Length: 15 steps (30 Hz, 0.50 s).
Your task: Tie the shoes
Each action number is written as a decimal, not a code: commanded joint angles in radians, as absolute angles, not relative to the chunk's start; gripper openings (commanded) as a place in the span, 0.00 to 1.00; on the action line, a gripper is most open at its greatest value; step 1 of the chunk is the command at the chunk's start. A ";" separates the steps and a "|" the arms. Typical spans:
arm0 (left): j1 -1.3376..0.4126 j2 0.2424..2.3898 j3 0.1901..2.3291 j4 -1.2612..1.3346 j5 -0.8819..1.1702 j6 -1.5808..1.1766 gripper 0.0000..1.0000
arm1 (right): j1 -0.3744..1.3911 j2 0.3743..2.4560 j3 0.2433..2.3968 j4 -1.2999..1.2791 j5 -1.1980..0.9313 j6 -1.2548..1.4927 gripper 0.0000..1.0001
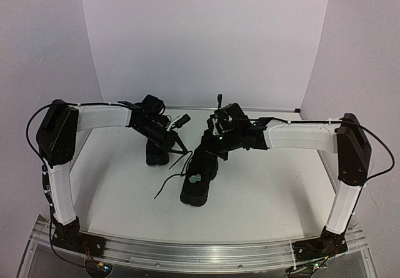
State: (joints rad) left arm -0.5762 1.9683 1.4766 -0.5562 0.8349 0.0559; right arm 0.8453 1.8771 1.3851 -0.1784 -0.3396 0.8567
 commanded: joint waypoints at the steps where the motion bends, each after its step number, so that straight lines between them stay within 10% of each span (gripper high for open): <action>1: -0.577 1.976 1.445 -0.357 0.845 0.069 0.00 | 0.830 1.795 1.365 -0.112 -0.368 0.891 0.00; 15: -0.620 1.939 1.261 0.034 0.804 0.025 0.00 | 0.820 1.785 1.330 -0.075 -0.394 0.917 0.00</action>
